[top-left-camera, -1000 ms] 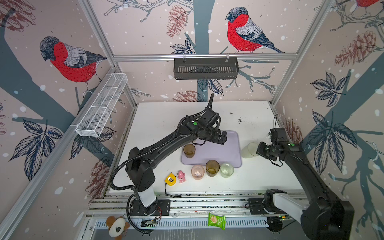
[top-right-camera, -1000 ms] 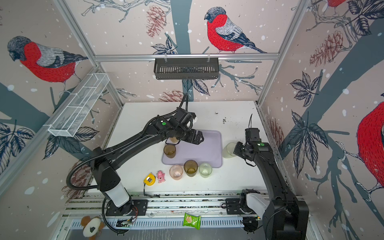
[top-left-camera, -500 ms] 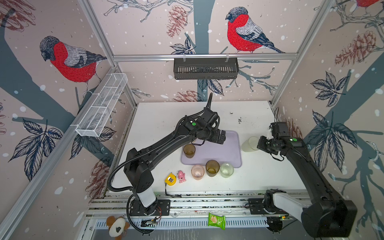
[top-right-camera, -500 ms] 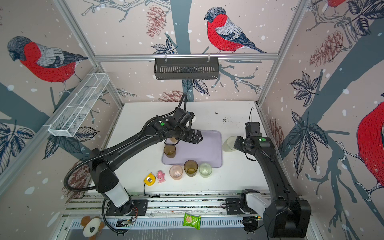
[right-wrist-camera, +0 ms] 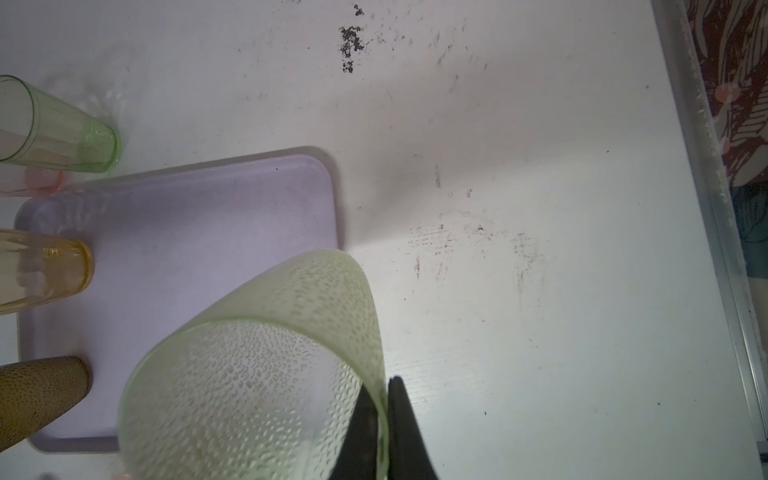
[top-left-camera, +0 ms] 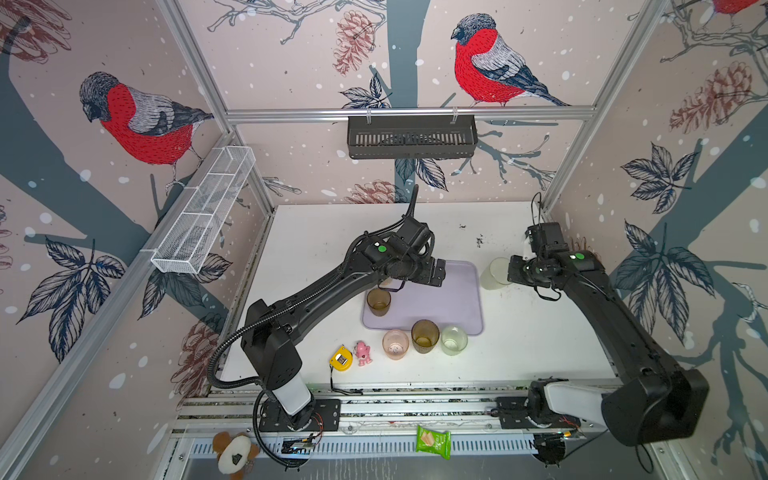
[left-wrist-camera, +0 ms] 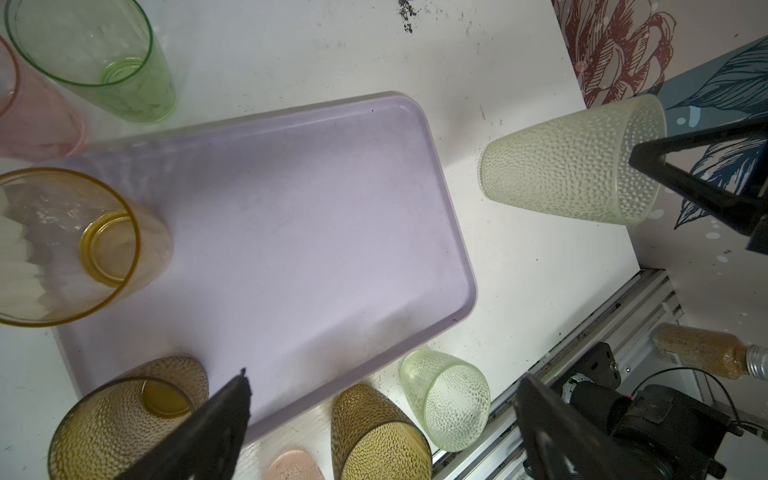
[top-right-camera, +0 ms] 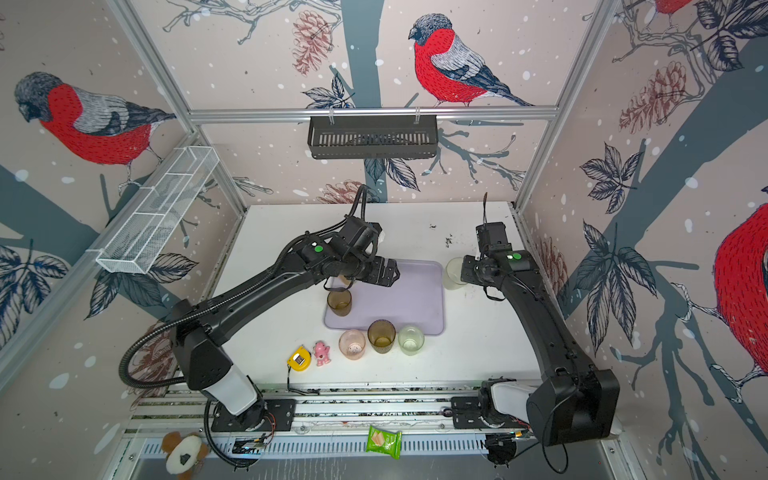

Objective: Place the glasses into the tray
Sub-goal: 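Lift the pale green glass and carry it over the nearby tray corner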

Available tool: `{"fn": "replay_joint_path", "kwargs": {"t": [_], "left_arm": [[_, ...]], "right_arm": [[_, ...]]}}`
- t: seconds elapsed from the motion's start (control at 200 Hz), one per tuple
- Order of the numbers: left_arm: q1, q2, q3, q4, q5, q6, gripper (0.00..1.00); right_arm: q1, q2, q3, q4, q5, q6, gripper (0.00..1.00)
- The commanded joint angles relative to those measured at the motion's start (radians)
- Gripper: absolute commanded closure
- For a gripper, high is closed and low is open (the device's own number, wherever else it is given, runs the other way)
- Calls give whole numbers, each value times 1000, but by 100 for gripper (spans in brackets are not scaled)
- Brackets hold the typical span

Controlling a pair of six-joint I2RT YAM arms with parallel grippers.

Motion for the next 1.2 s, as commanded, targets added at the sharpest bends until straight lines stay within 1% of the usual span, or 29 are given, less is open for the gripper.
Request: {"fn": "replay_joint_path", "kwargs": {"t": [0.0,0.41,0.855,1.196], "left_arm": [[6,-16,-4,-8,-14,-8,1],[26,-45,-17,-41,-34,-23,1],[51,-52,-13,-69,-42,-19,1],[69,-58,-21,-80,-46,-17,1]], "right_arm": [[20,35,35,-15,26,-43,99],[97,189,178,-43,69,-103,99],[135,309,255,-38,69,-131,99],[144,388,297,-26,77,-149,99]]}}
